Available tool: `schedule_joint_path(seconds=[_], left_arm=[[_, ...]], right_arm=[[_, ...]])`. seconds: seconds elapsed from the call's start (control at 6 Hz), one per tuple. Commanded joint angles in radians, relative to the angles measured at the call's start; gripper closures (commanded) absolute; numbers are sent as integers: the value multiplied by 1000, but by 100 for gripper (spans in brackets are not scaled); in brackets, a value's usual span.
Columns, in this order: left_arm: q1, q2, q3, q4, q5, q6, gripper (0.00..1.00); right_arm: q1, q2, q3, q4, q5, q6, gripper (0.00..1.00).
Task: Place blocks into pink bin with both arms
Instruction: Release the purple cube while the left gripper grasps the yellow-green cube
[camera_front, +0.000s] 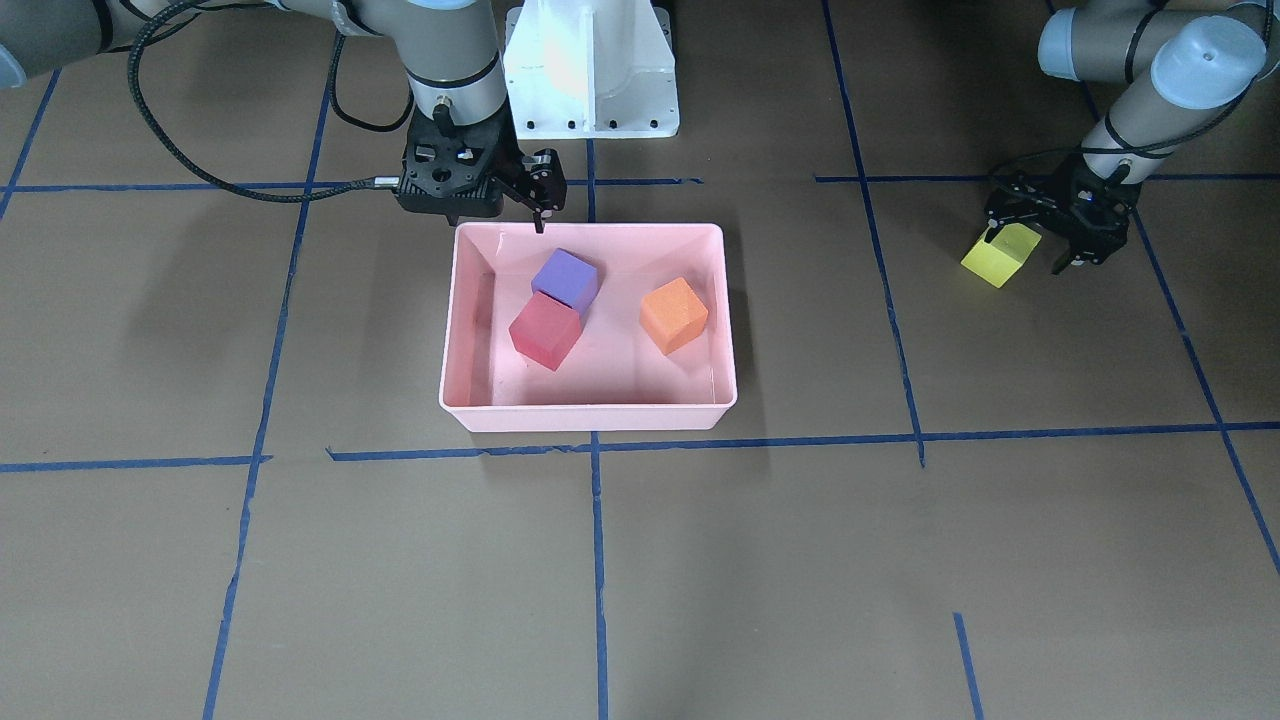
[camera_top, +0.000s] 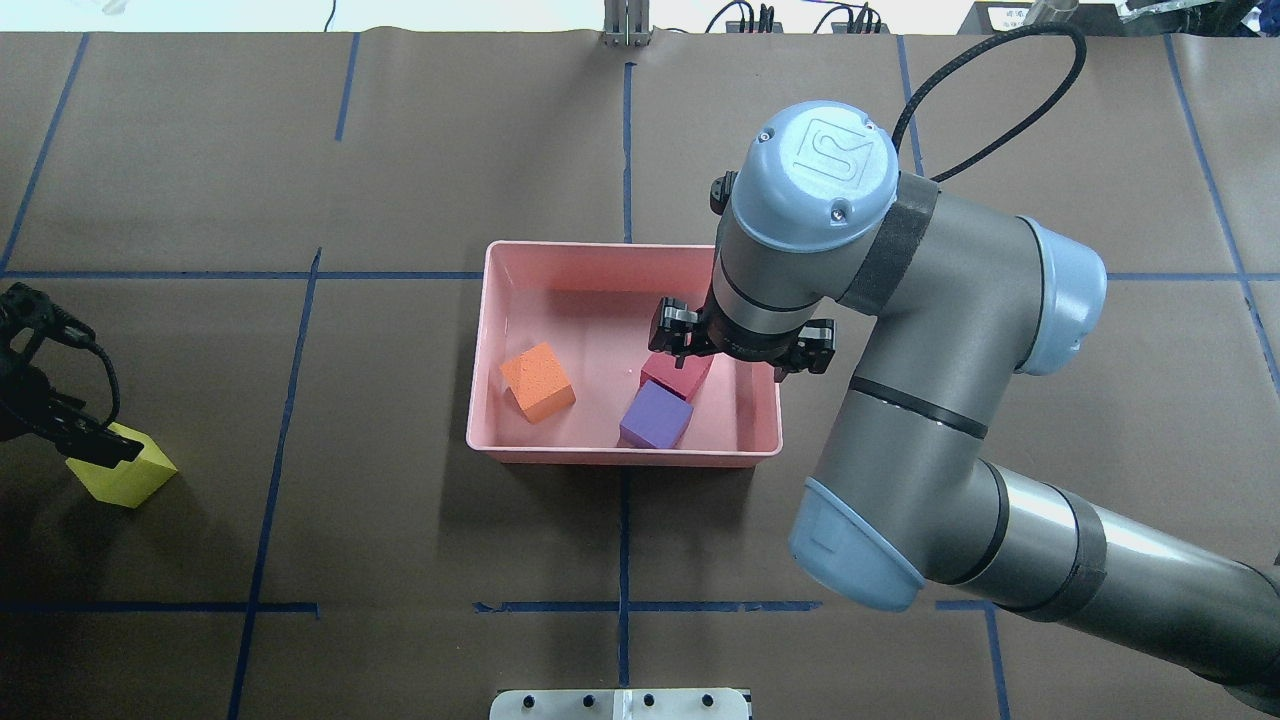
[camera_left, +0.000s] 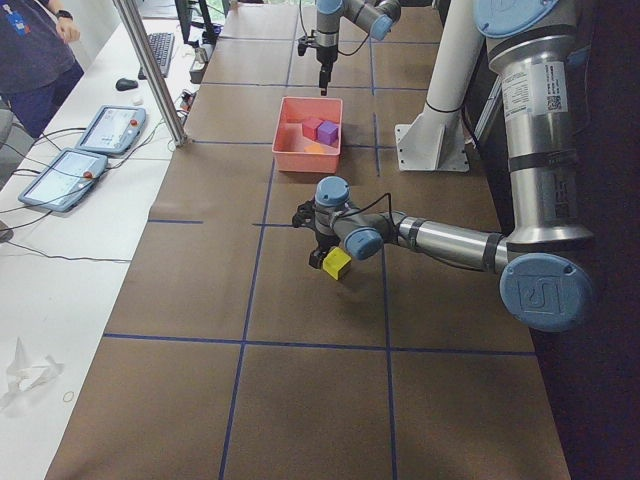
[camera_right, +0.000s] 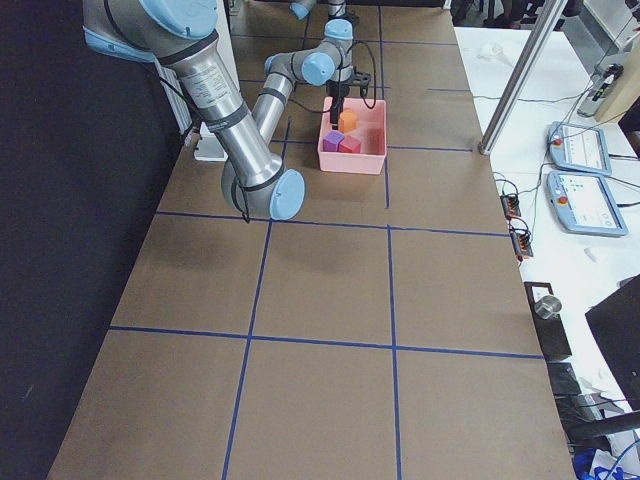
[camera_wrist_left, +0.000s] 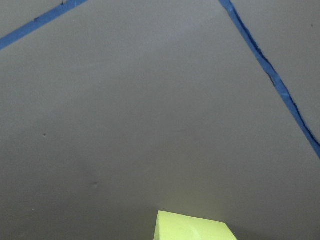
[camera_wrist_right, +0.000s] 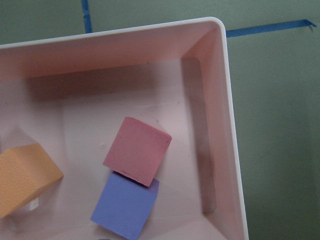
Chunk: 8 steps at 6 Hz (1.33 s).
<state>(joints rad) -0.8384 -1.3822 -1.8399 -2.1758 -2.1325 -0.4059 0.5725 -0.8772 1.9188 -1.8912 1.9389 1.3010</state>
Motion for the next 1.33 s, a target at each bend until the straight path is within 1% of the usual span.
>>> schedule_joint_path(seconds=[0.0, 0.17, 0.33, 0.67, 0.83, 1.0, 1.17], left_arm=[[30, 11, 5, 4, -59, -5, 0], [38, 12, 5, 1, -94, -42, 0], [68, 14, 20, 1, -80, -40, 0], [77, 3, 51, 2, -69, -44, 0], [78, 3, 51, 1, -69, -47, 6], [78, 3, 51, 2, -69, -51, 36], [74, -1, 33, 4, -72, -76, 53]], right_arm=[[0, -14, 0, 3, -1, 0, 0], [-2, -16, 0, 1, -6, 0, 0], [-5, -25, 0, 6, -11, 0, 0], [-8, -29, 2, 7, -14, 0, 0], [-8, -29, 3, 7, -12, -12, 0], [-6, -32, 11, 7, -12, -37, 0], [18, -39, 35, 6, -5, -87, 0]])
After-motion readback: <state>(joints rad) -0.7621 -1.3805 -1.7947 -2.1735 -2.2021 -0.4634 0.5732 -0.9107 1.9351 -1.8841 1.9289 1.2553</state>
